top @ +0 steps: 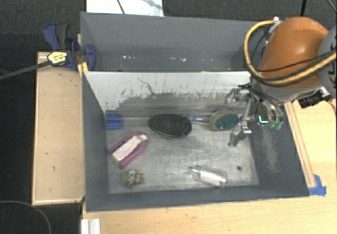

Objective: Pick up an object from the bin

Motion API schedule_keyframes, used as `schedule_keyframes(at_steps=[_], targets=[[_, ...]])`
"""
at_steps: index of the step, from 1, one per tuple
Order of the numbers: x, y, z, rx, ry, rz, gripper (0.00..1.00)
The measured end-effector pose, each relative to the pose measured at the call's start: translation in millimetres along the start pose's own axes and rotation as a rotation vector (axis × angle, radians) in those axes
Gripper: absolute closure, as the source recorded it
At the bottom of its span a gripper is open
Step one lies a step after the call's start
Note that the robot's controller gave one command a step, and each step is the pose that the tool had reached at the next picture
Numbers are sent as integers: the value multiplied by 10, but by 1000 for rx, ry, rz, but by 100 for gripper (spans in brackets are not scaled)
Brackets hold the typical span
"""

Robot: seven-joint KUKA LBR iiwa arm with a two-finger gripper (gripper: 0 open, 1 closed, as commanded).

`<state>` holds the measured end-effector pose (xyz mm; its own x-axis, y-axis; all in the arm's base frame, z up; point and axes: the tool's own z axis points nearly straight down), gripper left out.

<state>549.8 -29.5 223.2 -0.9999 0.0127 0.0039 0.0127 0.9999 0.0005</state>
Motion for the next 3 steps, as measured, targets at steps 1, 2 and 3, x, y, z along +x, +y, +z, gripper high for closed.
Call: schedule_keyframes(at_steps=[1, 2, 3], targets=[[-470, -268, 1052, -1, -16, 108, 0], [-279, -521, 1505, -2, -10, 287, 0], [-302, -526, 1481, -1, -18, 284, 100]])
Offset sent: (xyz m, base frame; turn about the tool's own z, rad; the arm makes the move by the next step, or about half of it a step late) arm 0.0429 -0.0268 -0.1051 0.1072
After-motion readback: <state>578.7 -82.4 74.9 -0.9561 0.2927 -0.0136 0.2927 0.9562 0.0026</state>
